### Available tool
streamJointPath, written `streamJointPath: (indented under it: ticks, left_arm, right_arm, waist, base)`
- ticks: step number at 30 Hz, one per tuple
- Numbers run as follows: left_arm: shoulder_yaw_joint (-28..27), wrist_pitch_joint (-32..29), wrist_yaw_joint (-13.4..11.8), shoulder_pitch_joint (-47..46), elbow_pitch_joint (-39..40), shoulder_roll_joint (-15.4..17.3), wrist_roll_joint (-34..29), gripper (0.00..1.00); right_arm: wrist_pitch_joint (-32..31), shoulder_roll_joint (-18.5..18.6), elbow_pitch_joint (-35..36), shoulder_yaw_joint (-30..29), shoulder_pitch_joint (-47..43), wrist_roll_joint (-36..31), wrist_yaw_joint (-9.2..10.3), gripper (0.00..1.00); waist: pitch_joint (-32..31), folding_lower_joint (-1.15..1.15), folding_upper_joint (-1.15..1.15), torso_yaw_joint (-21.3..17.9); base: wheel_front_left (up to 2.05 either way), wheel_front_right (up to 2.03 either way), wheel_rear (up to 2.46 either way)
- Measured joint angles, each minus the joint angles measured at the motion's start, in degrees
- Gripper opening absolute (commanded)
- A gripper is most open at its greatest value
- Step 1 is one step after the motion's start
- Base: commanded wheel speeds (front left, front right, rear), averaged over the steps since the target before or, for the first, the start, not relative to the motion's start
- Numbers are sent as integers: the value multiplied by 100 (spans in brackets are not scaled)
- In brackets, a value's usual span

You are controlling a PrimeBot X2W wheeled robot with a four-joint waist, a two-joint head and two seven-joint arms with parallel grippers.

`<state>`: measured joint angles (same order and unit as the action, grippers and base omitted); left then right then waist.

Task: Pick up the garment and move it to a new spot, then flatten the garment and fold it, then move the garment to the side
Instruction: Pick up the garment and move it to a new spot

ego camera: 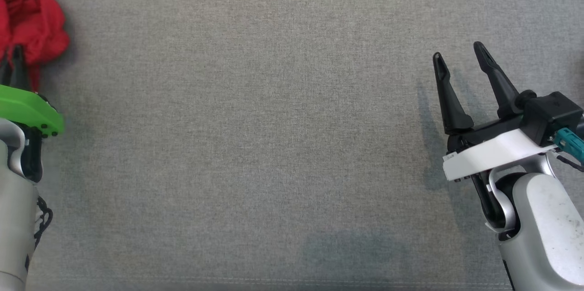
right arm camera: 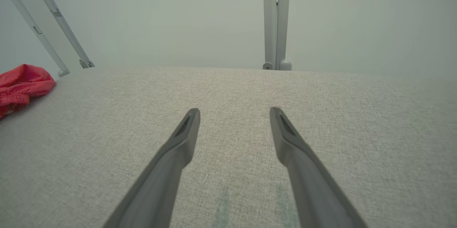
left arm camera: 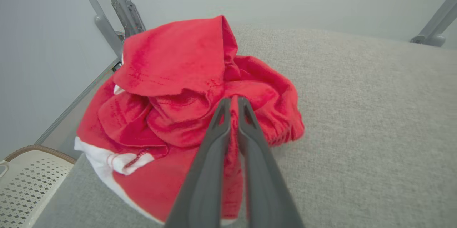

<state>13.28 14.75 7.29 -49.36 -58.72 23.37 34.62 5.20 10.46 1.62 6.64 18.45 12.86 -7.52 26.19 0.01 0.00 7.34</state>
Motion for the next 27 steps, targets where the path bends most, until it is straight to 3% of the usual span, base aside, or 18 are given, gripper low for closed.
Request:
streamJointPath:
  ticks: [6,14,27]
  left_arm:
    - [-505,21,-266,206,1228,170,-341,0]
    - [-1146,21,-755,1768,3577,32,-980,0]
    - [-1104,-321,-1484,4130,6430,-324,-1206,0]
  right_arm:
    - [75,-89,-70,-111,-199,-18,1,100]
    - [119,-222,-118,-255,-625,-23,1,100]
    - [93,-375,66,-325,-1021,-90,1,100]
  waist:
    - [-321,0,0,18]
    - [-979,-1,0,14]
    - [-1732,-1,0,-314]
  base:
    - [0,0,0]
    - [0,0,0]
    - [0,0,0]
